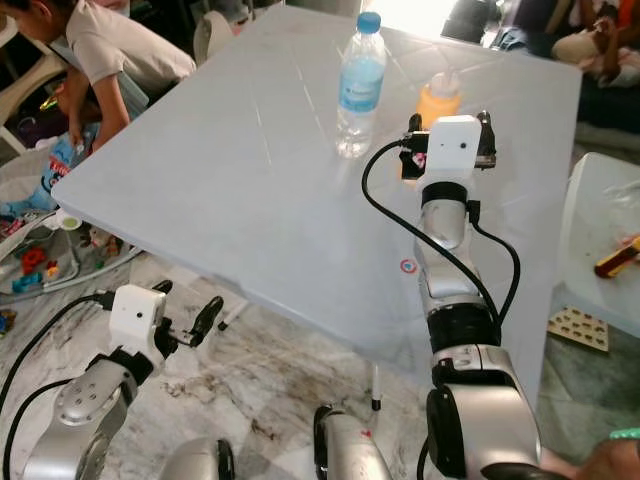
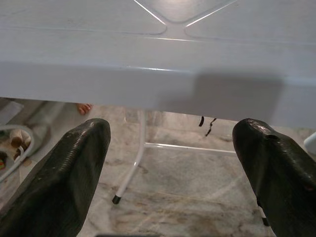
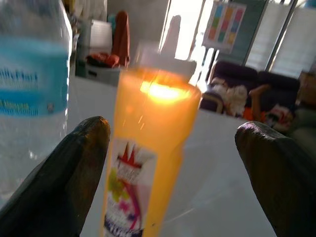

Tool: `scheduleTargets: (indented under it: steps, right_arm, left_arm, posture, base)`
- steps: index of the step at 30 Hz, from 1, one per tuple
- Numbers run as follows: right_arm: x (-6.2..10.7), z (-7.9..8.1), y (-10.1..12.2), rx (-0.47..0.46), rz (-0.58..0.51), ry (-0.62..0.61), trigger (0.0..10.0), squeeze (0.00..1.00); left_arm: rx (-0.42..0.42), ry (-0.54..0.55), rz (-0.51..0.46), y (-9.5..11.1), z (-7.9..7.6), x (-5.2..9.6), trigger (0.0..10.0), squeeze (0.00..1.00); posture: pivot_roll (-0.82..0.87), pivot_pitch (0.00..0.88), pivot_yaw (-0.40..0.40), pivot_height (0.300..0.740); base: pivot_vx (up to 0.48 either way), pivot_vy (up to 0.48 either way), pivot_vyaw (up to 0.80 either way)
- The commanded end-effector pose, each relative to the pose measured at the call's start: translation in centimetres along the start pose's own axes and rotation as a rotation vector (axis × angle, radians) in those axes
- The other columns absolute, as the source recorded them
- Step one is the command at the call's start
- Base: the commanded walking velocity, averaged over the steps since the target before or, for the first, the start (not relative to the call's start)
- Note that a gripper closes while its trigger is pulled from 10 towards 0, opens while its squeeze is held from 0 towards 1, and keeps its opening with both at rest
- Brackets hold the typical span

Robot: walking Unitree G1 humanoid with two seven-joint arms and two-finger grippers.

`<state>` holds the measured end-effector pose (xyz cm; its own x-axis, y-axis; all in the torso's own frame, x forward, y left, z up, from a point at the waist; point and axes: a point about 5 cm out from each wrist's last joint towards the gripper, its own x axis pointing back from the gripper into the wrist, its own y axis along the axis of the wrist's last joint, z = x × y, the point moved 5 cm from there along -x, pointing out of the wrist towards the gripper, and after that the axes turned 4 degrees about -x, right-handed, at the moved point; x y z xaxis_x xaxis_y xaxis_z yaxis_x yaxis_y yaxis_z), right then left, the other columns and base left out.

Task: Restocking fridge

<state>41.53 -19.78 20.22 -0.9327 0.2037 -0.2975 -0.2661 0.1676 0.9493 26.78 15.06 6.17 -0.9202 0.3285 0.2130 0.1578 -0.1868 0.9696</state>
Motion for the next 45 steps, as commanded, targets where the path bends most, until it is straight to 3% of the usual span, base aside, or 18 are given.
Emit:
scheduleTargets:
  steps: [1, 13, 25, 39, 40, 44, 45]
  right_arm:
    - [-0.5, 0.0, 0.7, -0.026, -0.019, -0.014, 10.0, 0.0]
    - [-1.7, 0.1, 1.3, -0.045, -0.025, -0.013, 10.0, 0.0]
    - [-1.8, 0.0, 1.7, -0.041, -0.049, -0.016, 10.0, 0.0]
    - [-2.2, -0.9, 2.2, 0.01, -0.071, -0.041, 10.0, 0.0]
    - [-2.1, -0.8, 2.1, 0.003, -0.07, -0.04, 10.0, 1.0]
    - [-2.1, -1.0, 2.1, 0.01, -0.073, -0.061, 10.0, 1.0]
    - [-2.1, -1.1, 2.1, 0.011, -0.074, -0.064, 10.0, 0.9]
  left_arm:
    - [-0.007, -0.003, 0.007, 0.1, 0.3, 0.4, 10.0, 0.0]
    - [-0.018, -0.009, 0.032, 0.0, 0.4, 1.0, 10.0, 0.0]
    - [-0.019, -0.01, 0.033, 0.0, 0.4, 0.7, 10.0, 0.0]
    - [-0.017, -0.017, 0.033, -0.1, 0.0, 0.5, 10.0, 0.0]
    - [-0.017, -0.016, 0.034, -0.1, 0.0, 0.4, 10.0, 0.0]
    - [-0.018, -0.016, 0.033, -0.1, 0.0, 0.4, 10.0, 0.0]
    - [-0.018, -0.016, 0.033, -0.1, 0.0, 0.4, 10.0, 0.0]
  posture:
    - [0.12, 0.212, 0.044, 0.74]
    - [0.14, 0.219, 0.054, 0.74]
    - [0.13, 0.212, 0.051, 0.74]
    - [0.13, 0.202, 0.048, 0.74]
    - [0.13, 0.202, 0.048, 0.74]
    - [0.13, 0.201, 0.047, 0.74]
    - [0.13, 0.201, 0.047, 0.74]
  base:
    - [0.0, 0.0, 0.0]
    - [0.0, 0.0, 0.0]
    - [0.0, 0.0, 0.0]
    - [0.0, 0.0, 0.0]
    - [0.0, 0.0, 0.0]
    - [0.0, 0.0, 0.0]
    - [0.0, 0.0, 0.0]
